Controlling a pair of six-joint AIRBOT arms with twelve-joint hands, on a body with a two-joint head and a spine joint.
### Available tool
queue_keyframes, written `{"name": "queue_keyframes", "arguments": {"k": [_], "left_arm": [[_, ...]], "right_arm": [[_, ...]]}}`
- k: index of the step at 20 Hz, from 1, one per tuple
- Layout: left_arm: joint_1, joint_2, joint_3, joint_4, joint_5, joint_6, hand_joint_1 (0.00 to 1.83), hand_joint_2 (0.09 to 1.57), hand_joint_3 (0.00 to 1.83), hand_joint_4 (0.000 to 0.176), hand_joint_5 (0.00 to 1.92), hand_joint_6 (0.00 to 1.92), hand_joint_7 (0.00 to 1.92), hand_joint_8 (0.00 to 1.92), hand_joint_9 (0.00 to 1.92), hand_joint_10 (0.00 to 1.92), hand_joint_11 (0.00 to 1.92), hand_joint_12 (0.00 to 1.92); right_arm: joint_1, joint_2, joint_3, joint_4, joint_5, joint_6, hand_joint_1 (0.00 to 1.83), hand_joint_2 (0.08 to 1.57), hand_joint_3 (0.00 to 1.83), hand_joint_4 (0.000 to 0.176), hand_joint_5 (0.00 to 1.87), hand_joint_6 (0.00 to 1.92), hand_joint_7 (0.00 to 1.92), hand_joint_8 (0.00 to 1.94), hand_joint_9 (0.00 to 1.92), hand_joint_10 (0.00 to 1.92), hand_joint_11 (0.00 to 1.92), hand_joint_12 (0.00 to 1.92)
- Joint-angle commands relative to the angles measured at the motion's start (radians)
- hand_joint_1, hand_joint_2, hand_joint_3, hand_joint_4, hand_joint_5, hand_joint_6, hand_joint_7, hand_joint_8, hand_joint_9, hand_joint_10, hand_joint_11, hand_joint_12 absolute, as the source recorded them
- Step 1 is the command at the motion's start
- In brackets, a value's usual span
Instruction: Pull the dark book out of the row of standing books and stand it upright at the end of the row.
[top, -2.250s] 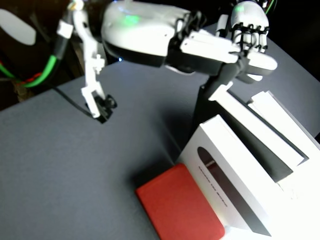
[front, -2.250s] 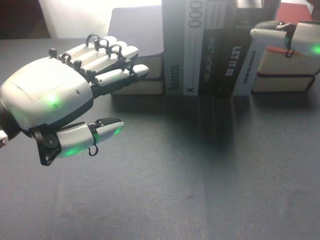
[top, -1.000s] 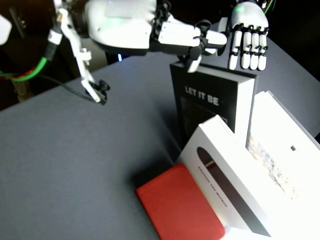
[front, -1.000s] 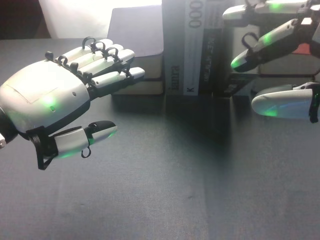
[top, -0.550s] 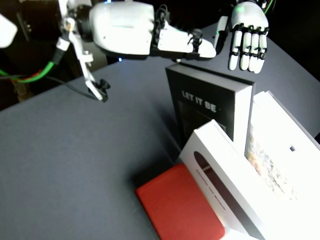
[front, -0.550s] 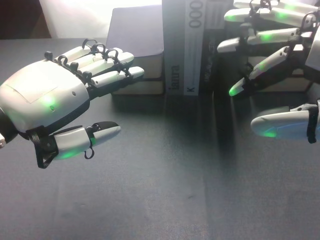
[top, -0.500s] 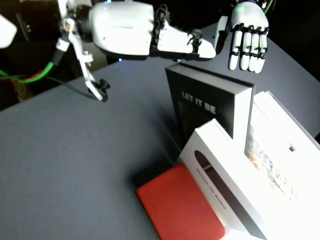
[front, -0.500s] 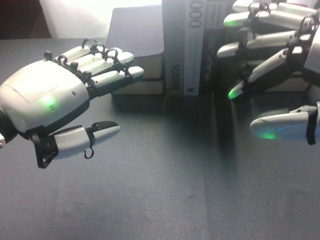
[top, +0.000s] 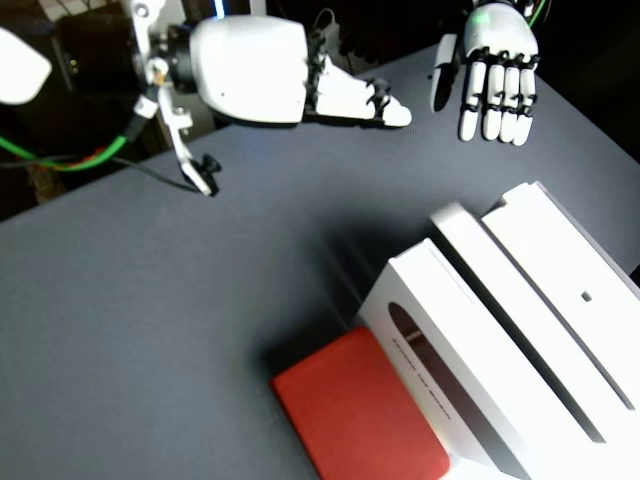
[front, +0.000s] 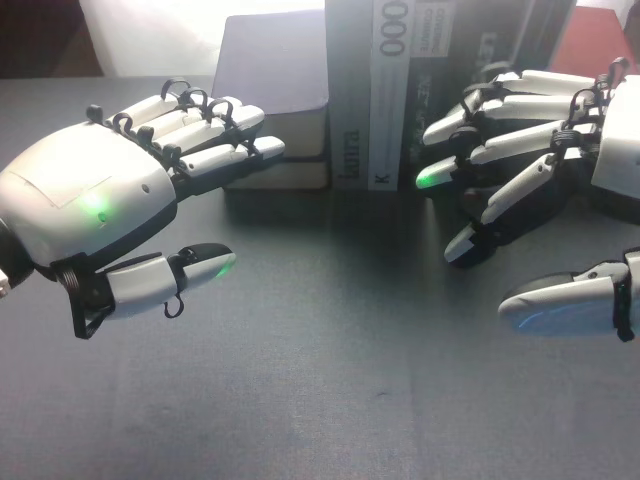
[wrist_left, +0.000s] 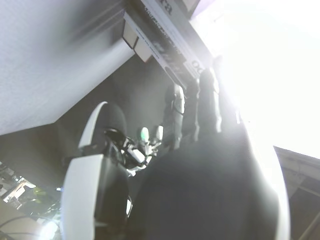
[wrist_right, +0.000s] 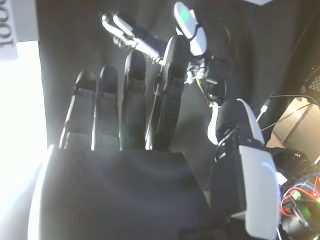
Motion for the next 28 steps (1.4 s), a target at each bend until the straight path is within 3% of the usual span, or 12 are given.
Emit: {"name": "queue_keyframes", "arguments": {"k": [1,6,8,12,13,14,16,17,18,20,24,28], "left_arm": [[-0.012,0.003,-0.008,-0.008,-0.131,0.006,0.56,1.35,0.0,0.0,0.24,0.0,0.09,0.0,0.06,0.01,0.0,0.33],[-0.011,0.002,-0.008,-0.01,-0.132,0.007,0.55,1.36,0.0,0.0,0.24,0.0,0.08,0.0,0.06,0.0,0.0,0.3],[-0.009,0.003,-0.009,-0.01,-0.134,0.007,0.59,1.34,0.0,0.0,0.26,0.0,0.11,0.0,0.08,0.01,0.0,0.42],[-0.002,0.008,-0.011,-0.016,-0.142,0.007,0.56,1.35,0.0,0.0,0.24,0.0,0.1,0.0,0.08,0.0,0.0,0.44],[-0.001,0.009,-0.012,-0.016,-0.145,0.007,0.57,1.35,0.0,0.0,0.25,0.0,0.1,0.0,0.09,0.01,0.0,0.47],[0.0,0.009,-0.013,-0.016,-0.147,0.007,0.58,1.35,0.0,0.0,0.23,0.0,0.07,0.0,0.04,0.01,0.0,0.33],[0.003,0.01,-0.013,-0.017,-0.148,0.007,0.59,1.35,0.0,0.0,0.24,0.0,0.08,0.0,0.06,0.01,0.0,0.25],[0.005,0.01,-0.013,-0.018,-0.149,0.007,0.61,1.35,0.0,0.0,0.25,0.0,0.08,0.0,0.06,0.01,0.0,0.21],[0.006,0.01,-0.013,-0.019,-0.15,0.007,0.61,1.35,0.0,0.0,0.26,0.0,0.08,0.0,0.05,0.0,0.0,0.14],[0.007,0.01,-0.013,-0.021,-0.152,0.007,0.63,1.34,0.0,0.0,0.28,0.0,0.1,0.0,0.08,0.01,0.0,0.29],[0.008,0.009,-0.013,-0.021,-0.153,0.008,0.62,1.34,0.0,0.0,0.25,0.0,0.07,0.0,0.04,0.0,0.0,0.17],[0.008,0.009,-0.012,-0.022,-0.153,0.012,0.62,1.34,0.0,0.0,0.27,0.0,0.09,0.0,0.07,0.01,0.0,0.23]], "right_arm": [[0.006,-0.006,0.004,0.039,0.114,0.013,0.15,1.16,0.0,0.0,0.99,0.0,0.56,0.0,0.19,0.38,0.0,0.91],[0.006,-0.007,0.006,0.039,0.118,0.014,0.13,1.17,0.0,0.0,0.98,0.0,0.55,0.0,0.19,0.41,0.0,0.96],[0.006,-0.006,0.008,0.042,0.123,0.014,0.16,1.17,0.0,0.0,0.98,0.0,0.55,0.0,0.15,0.47,0.0,1.08],[0.006,0.018,0.008,0.1,0.164,-0.035,0.25,1.17,0.0,0.0,0.92,0.0,0.51,0.0,0.01,0.61,0.0,1.31],[0.006,0.03,0.004,0.124,0.179,-0.064,0.27,1.16,0.0,0.0,0.9,0.0,0.48,0.0,0.0,0.62,0.0,1.32],[0.006,0.043,-0.005,0.166,0.201,-0.121,0.27,1.16,0.0,0.0,0.9,0.0,0.46,0.0,0.0,0.64,0.0,1.42],[0.006,0.046,-0.006,0.219,0.233,-0.182,0.24,1.18,0.0,0.0,0.78,0.0,0.35,0.0,0.0,0.48,0.0,1.82],[0.006,0.048,-0.007,0.246,0.25,-0.219,0.26,1.19,0.0,0.0,0.74,0.0,0.31,0.0,0.0,0.4,0.0,1.9],[0.006,0.051,-0.011,0.278,0.259,-0.266,0.26,1.2,0.01,0.0,0.66,0.0,0.23,0.0,0.0,0.22,0.0,1.92],[0.006,0.052,-0.021,0.345,0.269,-0.37,0.33,1.22,0.01,0.0,0.51,0.0,0.12,0.0,0.0,0.02,0.0,1.92],[0.007,0.049,-0.028,0.469,0.275,-0.537,0.59,1.23,0.01,0.0,0.43,0.01,0.02,0.01,0.0,0.0,0.0,1.92],[0.008,0.042,-0.028,0.554,0.273,-0.68,0.5,1.18,0.0,0.0,0.43,0.01,0.0,0.0,0.0,0.0,0.0,1.92]]}}
